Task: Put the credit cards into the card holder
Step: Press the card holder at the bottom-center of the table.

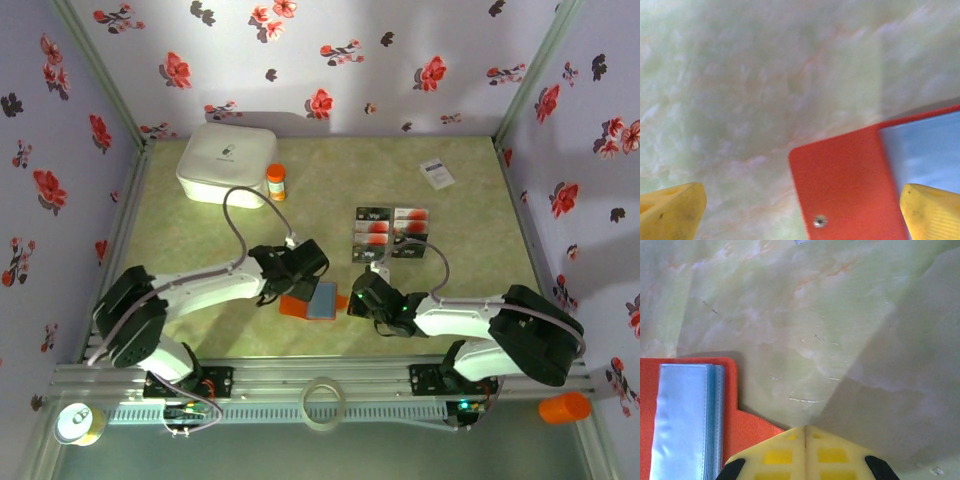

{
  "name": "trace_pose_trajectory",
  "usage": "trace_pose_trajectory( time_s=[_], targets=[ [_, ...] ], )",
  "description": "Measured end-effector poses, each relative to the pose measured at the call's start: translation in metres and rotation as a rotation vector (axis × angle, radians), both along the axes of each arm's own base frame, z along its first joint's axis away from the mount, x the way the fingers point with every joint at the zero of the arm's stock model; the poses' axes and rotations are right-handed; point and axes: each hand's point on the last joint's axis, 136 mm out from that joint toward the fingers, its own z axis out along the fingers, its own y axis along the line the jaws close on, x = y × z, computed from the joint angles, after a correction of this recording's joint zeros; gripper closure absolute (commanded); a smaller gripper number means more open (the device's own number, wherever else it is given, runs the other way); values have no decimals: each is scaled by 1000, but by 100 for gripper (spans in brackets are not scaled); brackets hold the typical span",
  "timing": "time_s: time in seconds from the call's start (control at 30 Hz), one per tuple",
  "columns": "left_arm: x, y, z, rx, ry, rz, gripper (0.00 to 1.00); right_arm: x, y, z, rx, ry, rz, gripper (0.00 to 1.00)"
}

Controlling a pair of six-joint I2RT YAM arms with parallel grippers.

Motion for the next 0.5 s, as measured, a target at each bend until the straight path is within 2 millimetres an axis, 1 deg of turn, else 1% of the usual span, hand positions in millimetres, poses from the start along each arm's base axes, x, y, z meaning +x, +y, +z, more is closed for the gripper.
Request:
trace_pose_trajectory(
  time_s=[0.13,0.23,0.3,0.37,0.5],
  targets=[
    [3,-28,35,-171,-12,-5,0,0,0,0,2,-1,0,100],
    [1,-43,44,-271,8,-5,0,0,0,0,2,-1,0,100],
    [-1,-53,45,-334,29,2,0,0,0,0,2,-1,0,100],
    [-4,-61,41,-395,52,13,0,0,0,0,2,-1,0,100],
    [-15,-64,19,-467,111,51,0,0,0,0,3,-2,0,100]
  ],
)
